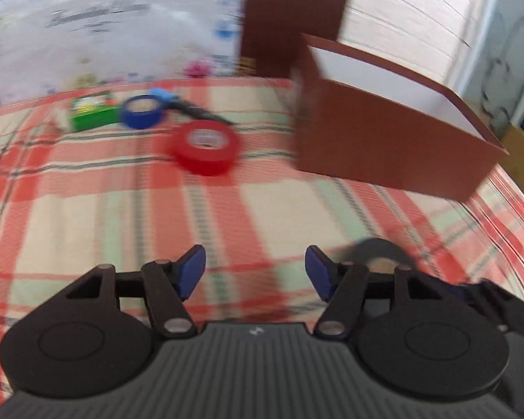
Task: Organize objects
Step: 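Grasp the black electrical tape roll by its rim with the left gripper, then lower the black tape roll into the box and open the left gripper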
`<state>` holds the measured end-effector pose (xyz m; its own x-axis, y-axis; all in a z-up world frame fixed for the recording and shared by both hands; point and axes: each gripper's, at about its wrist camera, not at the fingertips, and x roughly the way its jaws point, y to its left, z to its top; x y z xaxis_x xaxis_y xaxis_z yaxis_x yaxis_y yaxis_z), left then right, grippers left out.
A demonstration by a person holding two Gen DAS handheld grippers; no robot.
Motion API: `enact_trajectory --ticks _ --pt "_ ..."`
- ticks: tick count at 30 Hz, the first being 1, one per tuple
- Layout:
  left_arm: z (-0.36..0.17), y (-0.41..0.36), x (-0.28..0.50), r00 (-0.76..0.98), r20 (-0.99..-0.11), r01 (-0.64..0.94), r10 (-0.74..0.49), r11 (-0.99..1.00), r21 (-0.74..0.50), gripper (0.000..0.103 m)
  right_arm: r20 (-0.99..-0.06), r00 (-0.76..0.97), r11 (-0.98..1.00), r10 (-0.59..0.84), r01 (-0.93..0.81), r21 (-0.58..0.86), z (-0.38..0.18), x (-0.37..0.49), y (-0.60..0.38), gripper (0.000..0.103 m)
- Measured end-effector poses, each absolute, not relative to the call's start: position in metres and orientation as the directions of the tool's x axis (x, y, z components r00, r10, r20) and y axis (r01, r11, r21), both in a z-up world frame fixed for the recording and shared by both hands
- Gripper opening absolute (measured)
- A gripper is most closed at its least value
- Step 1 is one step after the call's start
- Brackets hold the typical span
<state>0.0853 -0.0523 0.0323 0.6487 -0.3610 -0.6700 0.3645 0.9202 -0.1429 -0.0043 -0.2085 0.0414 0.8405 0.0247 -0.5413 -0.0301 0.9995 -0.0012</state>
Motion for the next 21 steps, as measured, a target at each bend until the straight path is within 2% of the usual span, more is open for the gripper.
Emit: enact_trajectory --ticks 4,6,9,11,13,14,18,21 --pt "0.035 -0.076 0.083 0.567 -0.731 0.383 -0.38 0.907 -0.174 0.062 -0.533 0.845 0.999 0.053 -0.05 0.02 0.04 -0.007 -0.217 0.074" --pt "0.031 -0.086 0.081 0.538 -0.761 0.395 -0.363 0.906 -0.153 0.059 -0.532 0.845 0.998 0.06 -0.051 0.032 0.04 -0.007 -0.219 0.074" --pt "0.029 -0.094 0.077 0.551 -0.756 0.402 -0.352 0.906 -0.129 0.059 -0.535 0.843 0.998 0.061 -0.057 0.024 0.038 -0.006 -0.217 0.077" --pt "0.027 -0.097 0.076 0.527 -0.763 0.416 -0.375 0.897 -0.154 0.06 -0.531 0.846 0.999 0.053 -0.052 0.015 0.039 -0.007 -0.215 0.073" --pt "0.025 -0.106 0.076 0.525 -0.763 0.43 -0.378 0.891 -0.146 0.053 -0.528 0.847 0.998 0.06 -0.054 0.026 0.039 -0.007 -0.217 0.072" --pt "0.024 -0.11 0.076 0.516 -0.762 0.448 -0.392 0.881 -0.15 0.039 -0.527 0.848 0.998 0.06 -0.054 0.027 0.039 -0.007 -0.217 0.072" --pt "0.03 -0.121 0.077 0.524 -0.773 0.451 -0.358 0.886 -0.105 0.033 -0.505 0.861 0.999 0.051 -0.037 0.037 0.042 -0.008 -0.218 0.072" --pt "0.053 -0.124 0.076 0.553 -0.735 0.474 -0.392 0.874 -0.11 0.031 -0.425 0.905 0.999 0.024 -0.008 0.041 0.056 -0.011 -0.226 0.072"
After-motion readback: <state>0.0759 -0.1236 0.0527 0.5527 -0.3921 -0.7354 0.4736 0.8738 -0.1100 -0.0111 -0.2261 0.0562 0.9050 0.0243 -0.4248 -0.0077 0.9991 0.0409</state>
